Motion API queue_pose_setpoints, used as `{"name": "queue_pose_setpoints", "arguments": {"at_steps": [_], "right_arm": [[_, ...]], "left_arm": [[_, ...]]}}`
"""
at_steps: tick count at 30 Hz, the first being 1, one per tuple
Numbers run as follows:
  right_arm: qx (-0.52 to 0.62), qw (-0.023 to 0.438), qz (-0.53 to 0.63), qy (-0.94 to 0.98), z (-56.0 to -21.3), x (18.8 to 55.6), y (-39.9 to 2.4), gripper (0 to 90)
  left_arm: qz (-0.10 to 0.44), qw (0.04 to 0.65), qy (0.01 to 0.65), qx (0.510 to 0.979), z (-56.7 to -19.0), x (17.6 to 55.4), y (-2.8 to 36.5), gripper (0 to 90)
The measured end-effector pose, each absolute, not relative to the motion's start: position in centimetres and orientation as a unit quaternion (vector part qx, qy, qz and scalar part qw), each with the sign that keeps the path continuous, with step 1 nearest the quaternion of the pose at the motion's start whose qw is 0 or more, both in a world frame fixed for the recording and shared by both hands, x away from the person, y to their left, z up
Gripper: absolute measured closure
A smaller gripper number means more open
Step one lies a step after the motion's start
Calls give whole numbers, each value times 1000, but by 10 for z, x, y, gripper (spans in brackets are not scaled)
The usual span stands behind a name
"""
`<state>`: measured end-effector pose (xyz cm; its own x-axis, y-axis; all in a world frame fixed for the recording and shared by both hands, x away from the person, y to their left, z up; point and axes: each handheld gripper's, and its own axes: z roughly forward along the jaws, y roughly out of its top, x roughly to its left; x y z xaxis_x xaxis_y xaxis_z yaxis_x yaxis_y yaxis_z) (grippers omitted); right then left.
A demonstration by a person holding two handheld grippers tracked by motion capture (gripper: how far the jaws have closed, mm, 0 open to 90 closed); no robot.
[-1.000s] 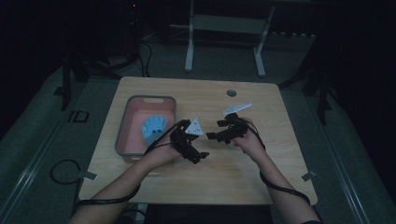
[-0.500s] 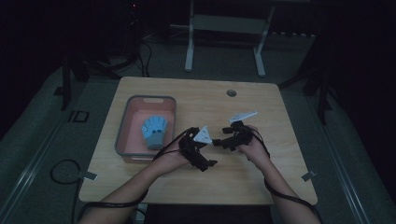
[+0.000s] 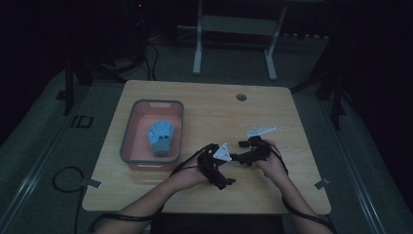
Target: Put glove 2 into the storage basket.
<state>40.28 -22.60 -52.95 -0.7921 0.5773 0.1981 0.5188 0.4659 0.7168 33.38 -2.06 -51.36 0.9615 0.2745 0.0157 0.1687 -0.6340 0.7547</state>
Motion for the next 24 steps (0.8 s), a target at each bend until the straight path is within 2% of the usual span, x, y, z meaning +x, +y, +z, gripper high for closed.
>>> {"name": "queue_pose_setpoints", "arguments": {"at_steps": [5, 24], "right_arm": [[322, 51, 407, 853, -534, 396, -237, 149], [343, 59, 402, 847, -551, 392, -260, 148]], "left_arm": [[68, 409, 119, 902, -523, 333, -26, 22], [77, 408, 145, 898, -544, 343, -22, 22]]}}
